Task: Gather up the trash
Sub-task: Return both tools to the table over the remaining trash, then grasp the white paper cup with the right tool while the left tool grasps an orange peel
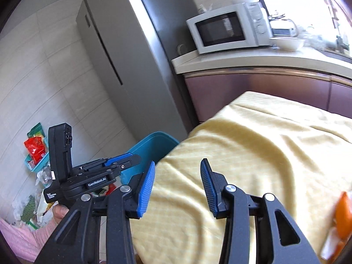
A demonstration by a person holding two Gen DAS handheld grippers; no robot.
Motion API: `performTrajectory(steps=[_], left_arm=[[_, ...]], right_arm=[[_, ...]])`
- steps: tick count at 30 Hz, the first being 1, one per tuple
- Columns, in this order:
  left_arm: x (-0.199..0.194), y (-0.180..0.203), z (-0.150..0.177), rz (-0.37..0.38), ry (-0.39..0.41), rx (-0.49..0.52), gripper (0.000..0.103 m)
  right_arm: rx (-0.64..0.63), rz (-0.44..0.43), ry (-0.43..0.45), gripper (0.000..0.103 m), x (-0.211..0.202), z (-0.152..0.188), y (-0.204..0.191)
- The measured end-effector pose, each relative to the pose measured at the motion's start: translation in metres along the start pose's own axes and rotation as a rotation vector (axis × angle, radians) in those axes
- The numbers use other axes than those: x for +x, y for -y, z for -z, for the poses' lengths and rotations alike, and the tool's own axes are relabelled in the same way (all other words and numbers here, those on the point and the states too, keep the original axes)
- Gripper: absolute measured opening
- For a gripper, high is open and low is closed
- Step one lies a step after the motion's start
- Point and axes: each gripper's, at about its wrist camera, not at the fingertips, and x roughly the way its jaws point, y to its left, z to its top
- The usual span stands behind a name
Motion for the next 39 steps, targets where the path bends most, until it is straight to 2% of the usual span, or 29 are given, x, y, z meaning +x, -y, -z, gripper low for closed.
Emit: performTrajectory(steps=[15, 20, 26, 32, 39], left_arm=[[0.031, 0.165, 0.01, 0.258, -0.078, 0.264, 0.036], [0.047, 0.218, 0.018, 0.32, -0.119, 0.352, 0.037], [0.064, 0.265, 0.022, 0.375, -0.153, 0.413, 0.039], [0.077, 0.293, 0.02, 0.406, -0.184, 0.434, 0.042], [0.095, 0.307, 0.016, 0.41, -0.224, 0.422, 0.045]], right_arm=[[0.198, 0.308, 0.133, 0.041, -0.118, 0.044, 0.11], [0.265, 0.363, 0.156, 0.041, -0.137, 0.057, 0.142], [0.291, 0.396, 0.172, 0.042, -0.149, 0.063, 0.166], [0.271, 0.446, 0.184, 0.054, -0.15, 0.048, 0.184], [0.247, 0.51, 0.157, 0.077, -0.131, 0.017, 0.212]])
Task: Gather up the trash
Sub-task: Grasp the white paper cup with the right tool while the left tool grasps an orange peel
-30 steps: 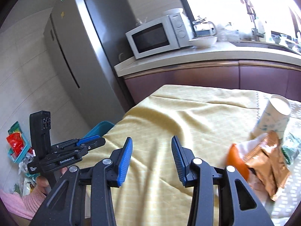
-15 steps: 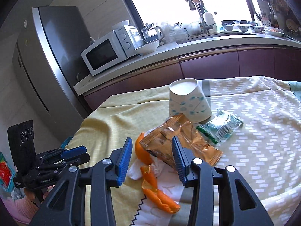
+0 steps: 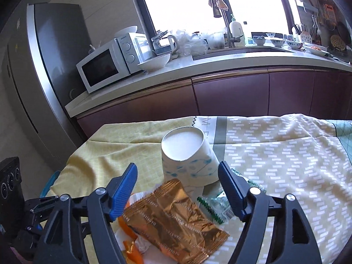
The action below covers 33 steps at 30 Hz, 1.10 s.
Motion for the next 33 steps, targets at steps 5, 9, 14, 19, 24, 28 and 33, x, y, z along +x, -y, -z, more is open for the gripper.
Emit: performTrajectory(steps=[5, 9, 14, 19, 24, 28, 33], left_arm=[[0.013, -0.001, -0.007, 0.012, -0.02, -0.024, 0.048], [0.023, -0.002, -0.013, 0.031, -0.039, -0.037, 0.05], [0.039, -0.002, -0.018, 0.079, -0.076, -0.05, 0.054], [0.054, -0.003, -0.016, 0.103, -0.113, -0.068, 0.053], [0.059, -0.011, -0.014, 0.143, -0.123, -0.117, 0.04], [0.057, -0.014, -0.01, 0.135, -0.117, -0.138, 0.037], [0.045, -0.023, -0.007, 0.12, -0.096, -0.155, 0.033]], right_arm=[[-0.015, 0.011, -0.047, 0.078, 0.025, -0.008, 0.002], [-0.019, 0.012, -0.058, 0.07, 0.033, -0.009, 0.003], [-0.008, 0.008, -0.044, 0.06, 0.031, -0.009, 0.008], [0.004, -0.002, -0.03, 0.06, 0.027, -0.008, 0.013], [0.024, -0.023, -0.014, 0.06, 0.022, -0.009, 0.017], [0.026, -0.038, 0.004, 0.06, 0.016, -0.01, 0.017], [0.022, -0.059, 0.034, 0.06, 0.007, -0.012, 0.011]])
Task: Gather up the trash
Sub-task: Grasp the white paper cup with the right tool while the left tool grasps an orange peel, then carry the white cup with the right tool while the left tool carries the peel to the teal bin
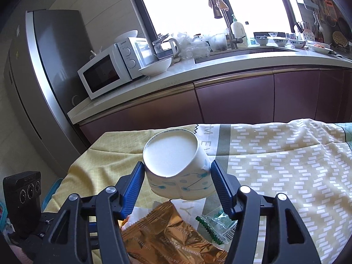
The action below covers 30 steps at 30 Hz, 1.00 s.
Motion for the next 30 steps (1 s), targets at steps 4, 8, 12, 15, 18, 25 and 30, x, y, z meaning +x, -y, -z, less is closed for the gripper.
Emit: performTrajectory(steps=[4, 8, 12, 15, 18, 25, 30], left_arm=[[-0.016, -0.006, 0.005, -0.01, 0.028, -0.001, 0.03], [-0.033, -0.012, 0.012, -0.019, 0.056, -0.004, 0.028], [-0.05, -0.019, 0.02, -0.041, 0.078, -0.004, 0.026], [-0.064, -0.026, 0.026, -0.062, 0.091, -0.008, 0.025], [-0.078, -0.033, 0.035, -0.082, 0.102, -0.017, 0.025], [-0.112, -0.052, 0.053, -0.126, 0.14, -0.042, 0.024], [-0.14, -0.065, 0.069, -0.162, 0.17, -0.06, 0.024]], right_arm=[[-0.007, -0.017, 0.019, 0.06, -0.007, -0.001, -0.006], [-0.013, -0.041, 0.033, 0.06, -0.014, -0.001, -0.015], [-0.015, -0.077, 0.04, 0.06, -0.021, 0.002, -0.026], [-0.014, -0.109, 0.044, 0.06, -0.026, 0.006, -0.036], [-0.019, -0.142, 0.04, 0.06, -0.029, 0.012, -0.05], [-0.035, -0.221, 0.011, 0.06, -0.027, 0.028, -0.084], [-0.049, -0.276, -0.024, 0.06, -0.018, 0.039, -0.111]])
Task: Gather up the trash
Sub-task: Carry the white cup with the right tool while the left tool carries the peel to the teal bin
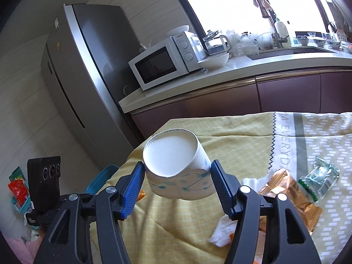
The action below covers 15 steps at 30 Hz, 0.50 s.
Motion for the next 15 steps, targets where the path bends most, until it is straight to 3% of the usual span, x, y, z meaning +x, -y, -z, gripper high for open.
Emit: performTrajectory(steps=[15], left_arm=[[-0.071, -0.069, 0.032, -0.096, 0.057, -0.099, 0.024]], right_arm=[[-0.061, -0.137, -0.088, 0.06, 0.047, 0.013, -0.071]])
